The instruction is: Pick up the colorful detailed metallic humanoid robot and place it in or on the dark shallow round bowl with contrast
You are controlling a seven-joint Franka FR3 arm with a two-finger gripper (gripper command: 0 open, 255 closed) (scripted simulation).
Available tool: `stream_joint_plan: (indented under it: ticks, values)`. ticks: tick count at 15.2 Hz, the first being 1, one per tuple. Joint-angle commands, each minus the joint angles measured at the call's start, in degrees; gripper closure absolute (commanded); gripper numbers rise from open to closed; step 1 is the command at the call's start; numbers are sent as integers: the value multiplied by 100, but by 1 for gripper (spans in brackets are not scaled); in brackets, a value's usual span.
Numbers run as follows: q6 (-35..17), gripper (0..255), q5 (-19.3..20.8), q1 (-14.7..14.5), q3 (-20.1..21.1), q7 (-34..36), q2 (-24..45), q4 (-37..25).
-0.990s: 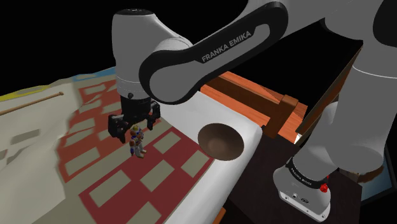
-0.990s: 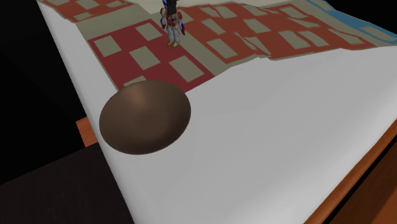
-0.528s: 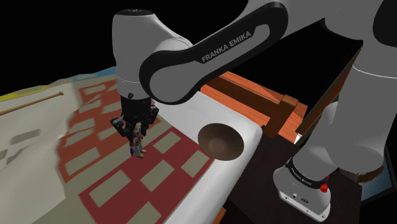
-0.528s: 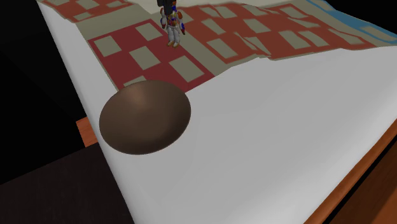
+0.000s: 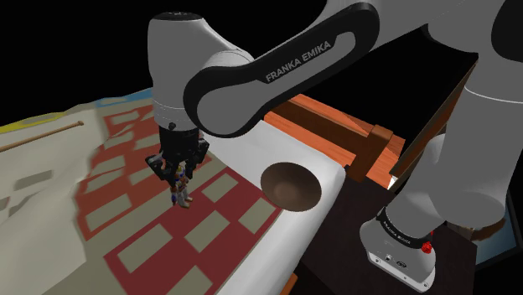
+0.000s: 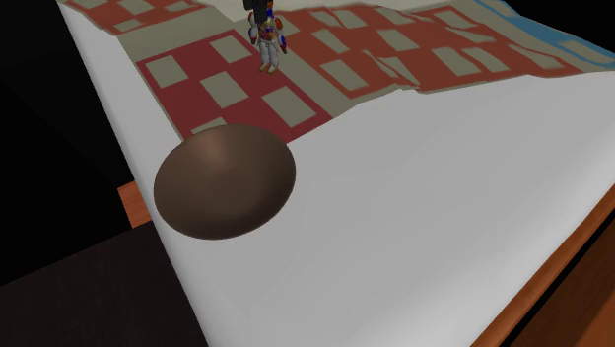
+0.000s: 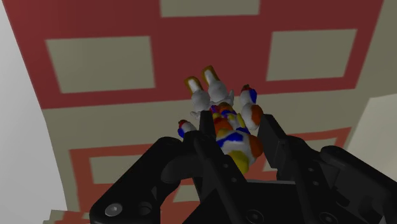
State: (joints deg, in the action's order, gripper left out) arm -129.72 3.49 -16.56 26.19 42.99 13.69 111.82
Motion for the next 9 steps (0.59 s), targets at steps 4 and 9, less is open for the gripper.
stream_joint_plan:
  ticks: [4,9]
  values:
    - [274,255,-83,25,25,-44,-142,-142]
    - [623,255,-169,47,47,-87,-297,-352]
